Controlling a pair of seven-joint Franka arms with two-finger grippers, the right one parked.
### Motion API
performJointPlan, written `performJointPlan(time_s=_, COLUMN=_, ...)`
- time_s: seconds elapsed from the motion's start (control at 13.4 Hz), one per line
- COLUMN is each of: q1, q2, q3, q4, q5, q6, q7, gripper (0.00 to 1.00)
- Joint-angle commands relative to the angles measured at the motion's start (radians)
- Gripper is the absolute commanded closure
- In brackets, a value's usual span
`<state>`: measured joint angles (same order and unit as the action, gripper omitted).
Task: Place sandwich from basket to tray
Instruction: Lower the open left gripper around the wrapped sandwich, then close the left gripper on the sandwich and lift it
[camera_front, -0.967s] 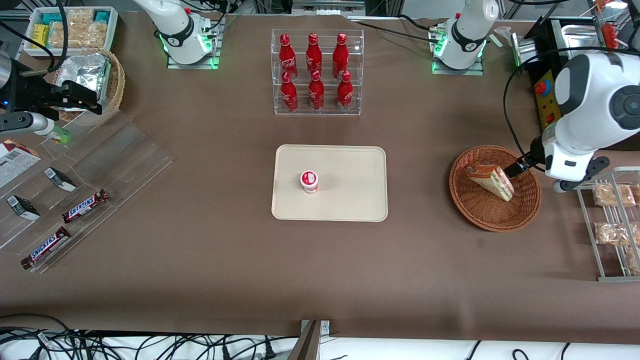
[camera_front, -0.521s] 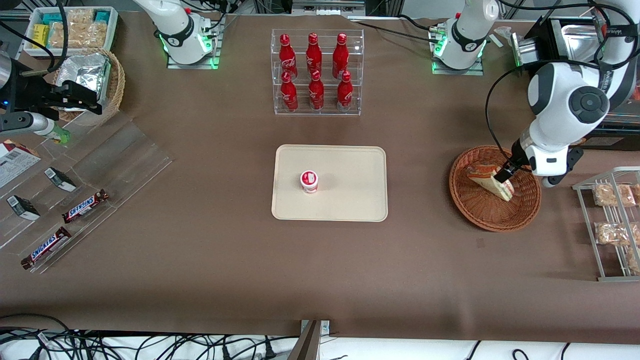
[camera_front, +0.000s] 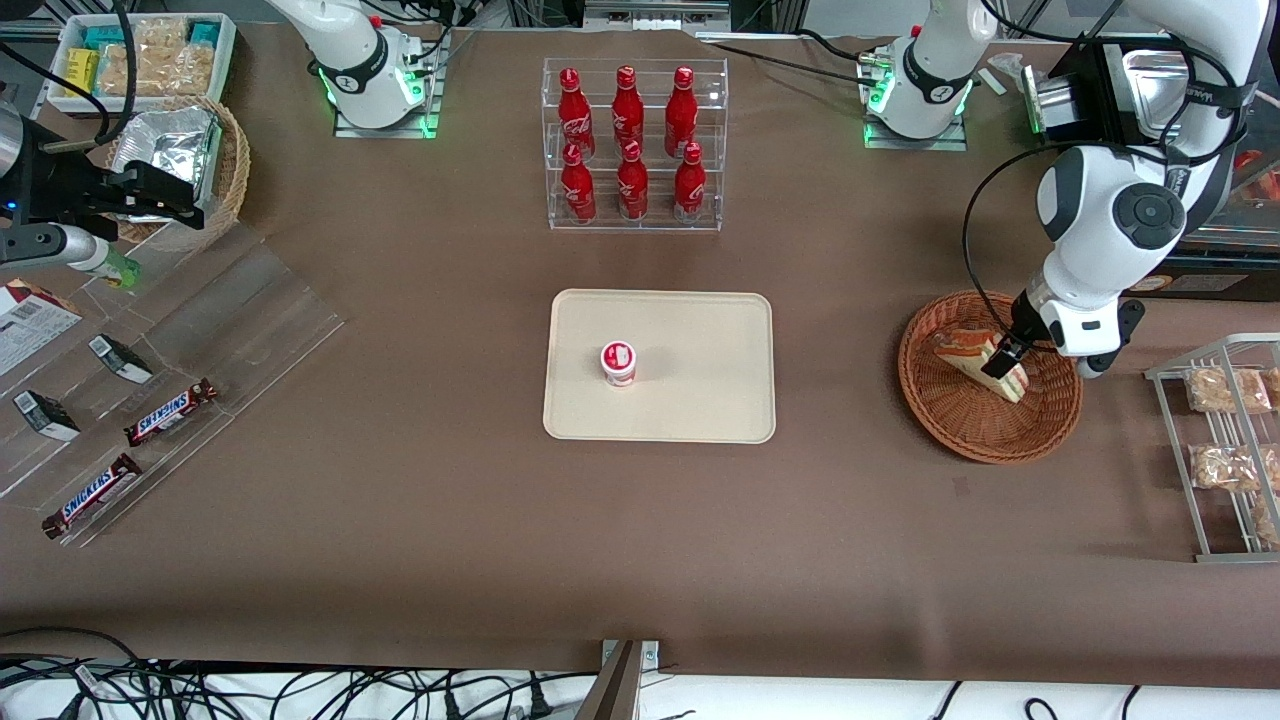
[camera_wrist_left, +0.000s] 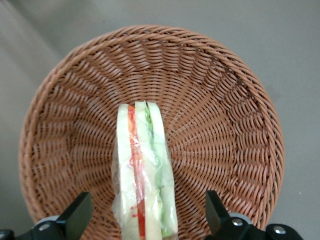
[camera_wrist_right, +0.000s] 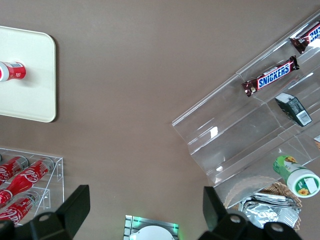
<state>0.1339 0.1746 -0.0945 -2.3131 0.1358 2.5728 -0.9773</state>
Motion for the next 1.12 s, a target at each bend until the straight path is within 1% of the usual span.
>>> performJointPlan(time_s=0.0, q1=0.007, q2=0.029, q3=-0.005, q4=-0.028, q5=0.025, q6=0.082, q7=-0.044, gripper=0.00)
performJointPlan(time_s=0.15, q1=0.007, q2=0.048, q3=-0.005, q4=-0.055, q5=0.025, q6=0.136, q7=-0.044, gripper=0.00)
performJointPlan(time_s=0.37, q1=0.007, q2=0.066, q3=-0.002, q4=-0.057, q5=0.025, q6=0.145, q7=-0.043, gripper=0.00)
performJointPlan(time_s=0.45, q1=0.007, q2=0.068, q3=-0.002, q4=-0.057, q5=0.028, q6=0.144, q7=-0.040, gripper=0.52)
performJointPlan(time_s=0.52, q1=0.007, q2=0.068, q3=-0.004, q4=-0.057, q5=0.072, q6=0.136, q7=-0.041, gripper=0.93)
performJointPlan(time_s=0.6, q1=0.007, q2=0.069, q3=-0.004, q4=-0.057, q5=0.103, q6=0.132, q7=-0.044, gripper=1.00)
performJointPlan(time_s=0.89, q1=0.007, q2=0.043, q3=-0.005, q4=-0.045, q5=0.126, q6=0.051, q7=-0.040, gripper=1.00)
performJointPlan(time_s=1.04, q1=0.007, q2=0.005, q3=-0.016, q4=0.001, q5=0.126, q6=-0.055, q7=-0.031, gripper=1.00)
